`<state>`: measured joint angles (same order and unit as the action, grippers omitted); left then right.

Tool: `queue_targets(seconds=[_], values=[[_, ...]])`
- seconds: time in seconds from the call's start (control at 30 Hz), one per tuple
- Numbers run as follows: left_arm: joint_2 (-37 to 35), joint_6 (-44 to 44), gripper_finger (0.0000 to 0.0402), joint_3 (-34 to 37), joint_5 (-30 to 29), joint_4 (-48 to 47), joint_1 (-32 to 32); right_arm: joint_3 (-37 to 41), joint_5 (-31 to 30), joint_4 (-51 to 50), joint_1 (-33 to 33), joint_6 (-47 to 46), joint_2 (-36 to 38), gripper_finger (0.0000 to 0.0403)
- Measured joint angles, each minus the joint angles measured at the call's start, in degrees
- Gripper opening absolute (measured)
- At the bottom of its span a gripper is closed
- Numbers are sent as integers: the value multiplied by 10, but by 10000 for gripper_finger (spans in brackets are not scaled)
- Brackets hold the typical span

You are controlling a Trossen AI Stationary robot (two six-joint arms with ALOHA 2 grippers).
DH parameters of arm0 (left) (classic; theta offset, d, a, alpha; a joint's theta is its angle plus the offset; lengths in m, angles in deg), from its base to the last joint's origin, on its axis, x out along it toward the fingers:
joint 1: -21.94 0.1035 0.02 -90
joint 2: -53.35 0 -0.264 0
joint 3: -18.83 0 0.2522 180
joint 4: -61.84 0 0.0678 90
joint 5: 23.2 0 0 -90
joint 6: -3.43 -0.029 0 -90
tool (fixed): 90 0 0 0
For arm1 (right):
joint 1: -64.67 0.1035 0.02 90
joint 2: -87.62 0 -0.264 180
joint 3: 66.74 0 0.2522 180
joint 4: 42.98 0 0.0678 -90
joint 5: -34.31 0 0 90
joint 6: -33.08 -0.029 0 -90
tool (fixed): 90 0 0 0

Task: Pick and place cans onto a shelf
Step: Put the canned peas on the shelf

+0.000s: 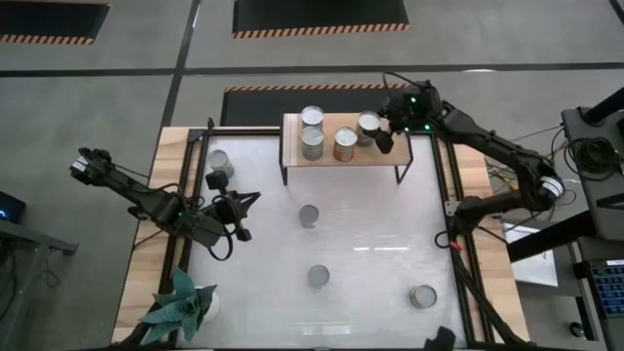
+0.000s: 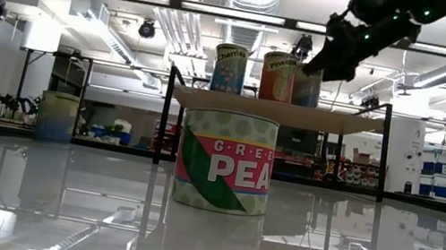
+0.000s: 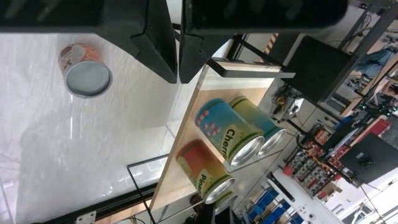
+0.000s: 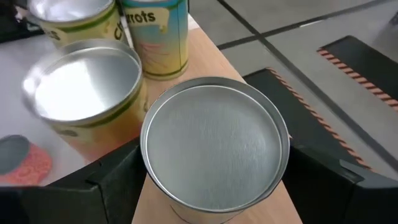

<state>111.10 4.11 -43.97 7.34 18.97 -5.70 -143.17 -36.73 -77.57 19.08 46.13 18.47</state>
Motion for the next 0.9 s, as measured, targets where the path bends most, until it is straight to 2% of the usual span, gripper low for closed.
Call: queue_targets(seconds=[0.3,0.53,0.9], values=[[0,0,0,0,0,0,0,-43,1,2,0,20,-55,320],[0,0,0,0,0,0,0,-56,1,1,-1,21,-83,341],[0,0,0,0,0,0,0,-94,1,-40,-2,20,-80,357]])
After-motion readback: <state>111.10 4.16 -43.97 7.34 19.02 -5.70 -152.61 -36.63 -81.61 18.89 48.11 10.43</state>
